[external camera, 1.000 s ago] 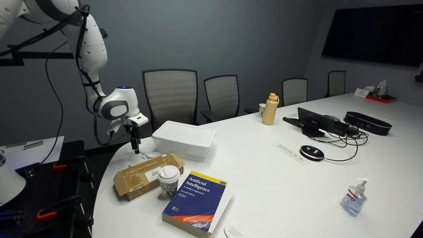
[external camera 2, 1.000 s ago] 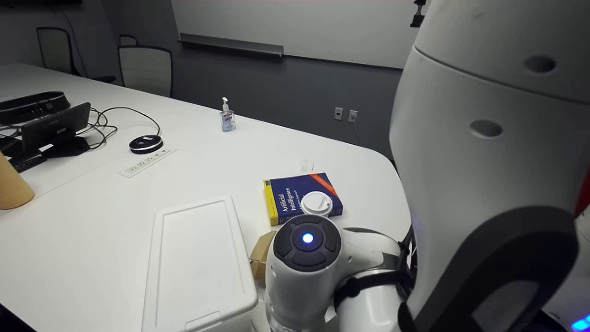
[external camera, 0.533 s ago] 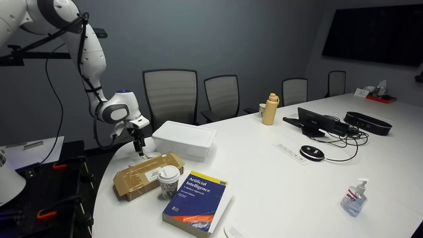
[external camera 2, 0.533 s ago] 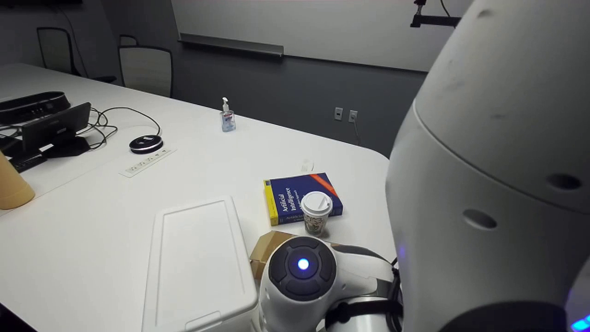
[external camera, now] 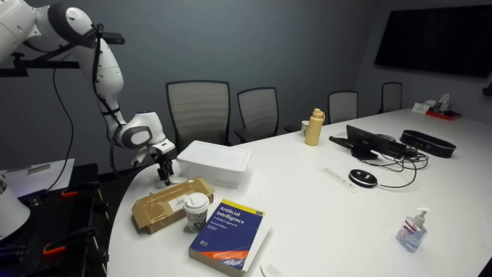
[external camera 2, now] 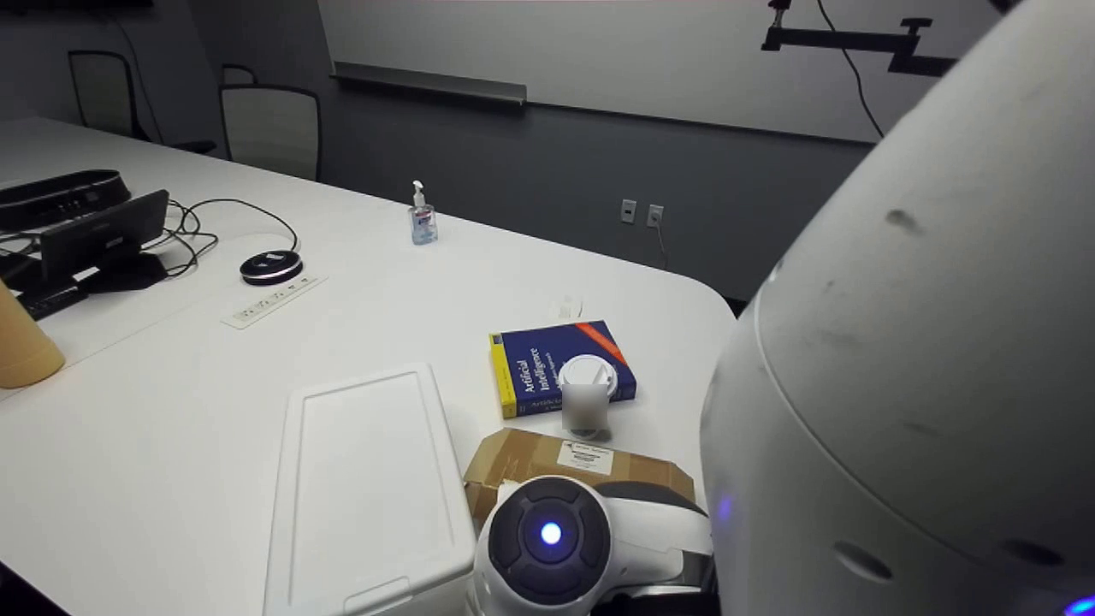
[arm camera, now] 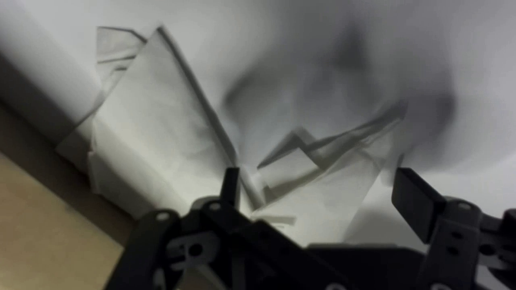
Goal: Clean the box
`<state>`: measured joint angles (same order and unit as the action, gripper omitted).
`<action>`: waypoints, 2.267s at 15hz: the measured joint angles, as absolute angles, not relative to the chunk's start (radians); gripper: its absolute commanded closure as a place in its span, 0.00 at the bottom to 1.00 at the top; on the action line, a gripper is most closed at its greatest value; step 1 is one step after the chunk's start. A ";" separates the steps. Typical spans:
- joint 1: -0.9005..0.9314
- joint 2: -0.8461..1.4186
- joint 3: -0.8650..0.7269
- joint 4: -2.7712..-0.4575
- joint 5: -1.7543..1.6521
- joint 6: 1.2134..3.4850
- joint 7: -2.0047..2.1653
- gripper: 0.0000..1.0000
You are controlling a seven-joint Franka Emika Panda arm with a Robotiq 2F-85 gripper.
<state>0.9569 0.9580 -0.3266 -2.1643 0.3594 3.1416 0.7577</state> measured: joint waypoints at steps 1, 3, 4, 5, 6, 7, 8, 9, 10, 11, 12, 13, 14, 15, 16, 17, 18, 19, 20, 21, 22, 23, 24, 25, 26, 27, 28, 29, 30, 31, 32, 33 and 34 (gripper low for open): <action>0.961 0.966 -0.330 -2.158 0.361 3.142 0.763 0.44; 0.968 0.973 -0.335 -2.150 0.361 3.146 0.775 0.59; 0.971 0.974 -0.337 -2.146 0.362 3.148 0.776 0.66; 0.975 0.974 -0.339 -2.143 0.363 3.148 0.776 0.73; 0.980 0.974 -0.342 -2.140 0.364 3.149 0.776 0.81; 0.984 0.974 -0.345 -2.138 0.365 3.150 0.776 0.88; 0.990 0.974 -0.350 -2.137 0.366 3.150 0.776 0.97; 0.995 0.976 -0.355 -2.137 0.366 3.150 0.776 1.00; 1.001 0.979 -0.360 -2.137 0.366 3.150 0.776 1.00; 1.006 0.982 -0.365 -2.137 0.366 3.150 0.776 1.00; 1.011 0.984 -0.371 -2.137 0.366 3.150 0.776 1.00; 1.017 0.986 -0.378 -2.137 0.366 3.150 0.776 1.00; 1.023 0.986 -0.384 -2.137 0.366 3.150 0.776 1.00; 1.030 0.986 -0.392 -2.138 0.366 3.149 0.776 1.00; 1.035 0.986 -0.400 -2.140 0.366 3.146 0.776 1.00; 1.041 0.984 -0.408 -2.142 0.366 3.141 0.776 1.00; 1.045 0.978 -0.414 -2.145 0.366 3.133 0.776 1.00; 1.046 0.968 -0.416 -2.150 0.366 3.124 0.775 1.00; 1.045 0.952 -0.416 -2.156 0.365 3.114 0.773 1.00; 1.042 0.932 -0.415 -2.166 0.362 3.104 0.770 1.00; 1.036 0.908 -0.411 -2.176 0.357 3.090 0.766 1.00; 1.028 0.882 -0.406 -2.186 0.352 3.073 0.760 1.00; 1.023 0.854 -0.405 -2.198 0.346 3.052 0.752 1.00; 1.017 0.828 -0.406 -2.208 0.335 3.030 0.751 1.00; 1.011 0.803 -0.407 -2.219 0.323 3.008 0.751 1.00; 1.003 0.779 -0.408 -2.229 0.310 2.988 0.751 1.00; 0.993 0.755 -0.407 -2.238 0.295 2.970 0.751 1.00; 0.982 0.732 -0.406 -2.247 0.279 2.953 0.751 1.00; 0.971 0.712 -0.407 -2.255 0.266 2.940 0.751 1.00; 0.960 0.692 -0.409 -2.263 0.252 2.928 0.752 1.00; 0.948 0.675 -0.412 -2.272 0.239 2.918 0.752 1.00; 0.936 0.659 -0.416 -2.280 0.229 2.913 0.753 1.00; 0.923 0.645 -0.419 -2.287 0.216 2.910 0.754 1.00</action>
<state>0.9234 0.6452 -0.4190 -2.2871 0.2161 2.9096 0.7542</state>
